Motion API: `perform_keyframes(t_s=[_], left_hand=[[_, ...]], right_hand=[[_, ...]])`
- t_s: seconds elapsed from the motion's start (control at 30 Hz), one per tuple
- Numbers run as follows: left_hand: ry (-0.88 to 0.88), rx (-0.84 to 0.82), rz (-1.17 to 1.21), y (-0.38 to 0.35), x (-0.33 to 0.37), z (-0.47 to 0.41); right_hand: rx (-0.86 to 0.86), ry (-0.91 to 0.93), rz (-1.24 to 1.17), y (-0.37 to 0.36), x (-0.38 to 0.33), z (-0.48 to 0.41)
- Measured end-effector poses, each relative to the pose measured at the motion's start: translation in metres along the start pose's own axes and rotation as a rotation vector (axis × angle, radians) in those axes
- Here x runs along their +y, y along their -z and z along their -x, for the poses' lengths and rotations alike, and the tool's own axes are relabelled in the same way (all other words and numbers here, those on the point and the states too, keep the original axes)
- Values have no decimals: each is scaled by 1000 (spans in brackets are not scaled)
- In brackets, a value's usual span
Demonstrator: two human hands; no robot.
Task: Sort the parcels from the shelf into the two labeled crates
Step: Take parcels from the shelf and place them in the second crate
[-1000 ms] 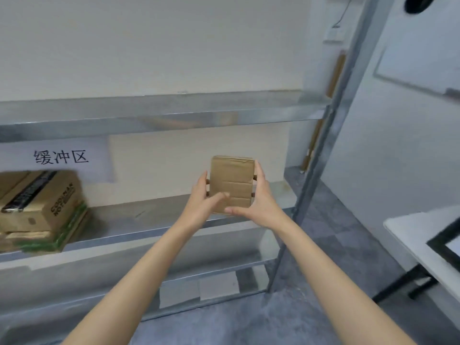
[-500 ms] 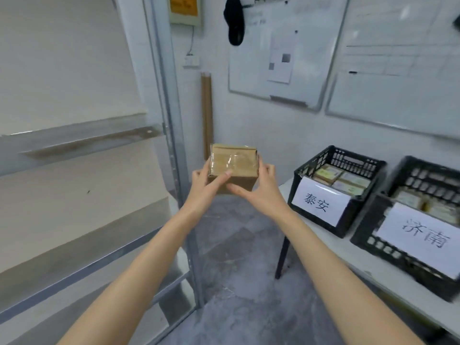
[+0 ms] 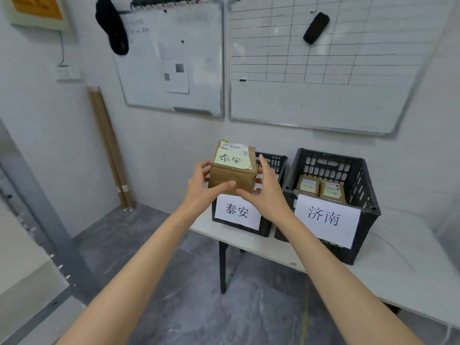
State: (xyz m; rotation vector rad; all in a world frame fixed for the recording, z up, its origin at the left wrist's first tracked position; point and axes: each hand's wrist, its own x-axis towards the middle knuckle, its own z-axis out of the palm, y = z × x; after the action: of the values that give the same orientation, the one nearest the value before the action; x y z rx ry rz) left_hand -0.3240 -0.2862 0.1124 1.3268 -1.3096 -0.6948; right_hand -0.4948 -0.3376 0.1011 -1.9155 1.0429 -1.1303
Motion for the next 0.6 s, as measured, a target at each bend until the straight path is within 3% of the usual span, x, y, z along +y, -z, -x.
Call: perform_keyframes(t_s=[0.23,0.6], left_hand=[[-58,-177,42,-46,-22,-90],[-160,-324,-80,-93,-58,-202]], right_hand=[[159,0,143,30,49,-64],[190,-83,207,51,97,-136]])
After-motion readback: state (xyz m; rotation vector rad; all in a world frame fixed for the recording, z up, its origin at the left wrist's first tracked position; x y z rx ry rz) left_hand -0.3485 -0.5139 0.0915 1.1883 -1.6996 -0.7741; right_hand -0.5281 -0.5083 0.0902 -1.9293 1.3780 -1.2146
